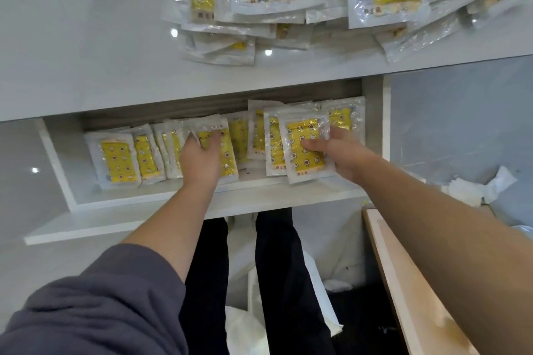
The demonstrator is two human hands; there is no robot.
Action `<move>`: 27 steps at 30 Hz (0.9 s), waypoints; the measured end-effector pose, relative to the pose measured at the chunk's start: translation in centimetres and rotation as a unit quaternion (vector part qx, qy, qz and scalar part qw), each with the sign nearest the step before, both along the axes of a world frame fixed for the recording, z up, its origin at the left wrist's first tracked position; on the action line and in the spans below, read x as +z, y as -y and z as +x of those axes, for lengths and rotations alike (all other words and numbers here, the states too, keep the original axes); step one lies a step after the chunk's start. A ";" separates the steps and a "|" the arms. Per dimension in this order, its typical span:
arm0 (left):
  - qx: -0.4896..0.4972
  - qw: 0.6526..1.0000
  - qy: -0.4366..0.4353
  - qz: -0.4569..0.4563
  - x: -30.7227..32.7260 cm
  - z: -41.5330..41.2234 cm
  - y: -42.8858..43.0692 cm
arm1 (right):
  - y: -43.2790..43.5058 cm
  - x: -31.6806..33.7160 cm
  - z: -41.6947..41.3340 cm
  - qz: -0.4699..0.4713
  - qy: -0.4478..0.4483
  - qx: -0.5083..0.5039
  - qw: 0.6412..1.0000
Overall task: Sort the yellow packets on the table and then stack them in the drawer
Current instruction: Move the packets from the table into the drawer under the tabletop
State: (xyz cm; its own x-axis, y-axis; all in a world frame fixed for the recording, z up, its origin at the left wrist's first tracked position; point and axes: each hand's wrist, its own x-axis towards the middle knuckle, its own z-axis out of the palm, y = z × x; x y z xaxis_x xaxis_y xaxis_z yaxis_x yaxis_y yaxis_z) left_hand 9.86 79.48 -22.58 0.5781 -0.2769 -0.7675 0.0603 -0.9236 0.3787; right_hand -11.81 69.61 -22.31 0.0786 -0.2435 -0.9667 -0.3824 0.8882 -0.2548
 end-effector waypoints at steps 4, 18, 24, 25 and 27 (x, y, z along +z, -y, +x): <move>0.020 0.998 0.058 0.025 0.7 6.5 -3.3 | -1.7 1.1 5.6 -0.011 0.004 0.073 0.997; -0.214 0.954 0.167 0.129 -2.9 19.6 -7.7 | -8.0 -2.8 22.3 -0.069 -0.028 0.233 0.970; -0.344 0.899 0.209 0.176 -3.2 20.0 -8.3 | -9.3 -3.1 22.9 -0.178 -0.124 0.340 0.915; -0.357 0.892 0.212 0.177 -3.1 20.1 -8.5 | -9.4 -3.1 22.9 -0.188 -0.132 0.342 0.911; -0.372 0.885 0.211 0.182 -2.9 20.1 -8.7 | -9.4 -2.9 23.0 -0.199 -0.139 0.350 0.905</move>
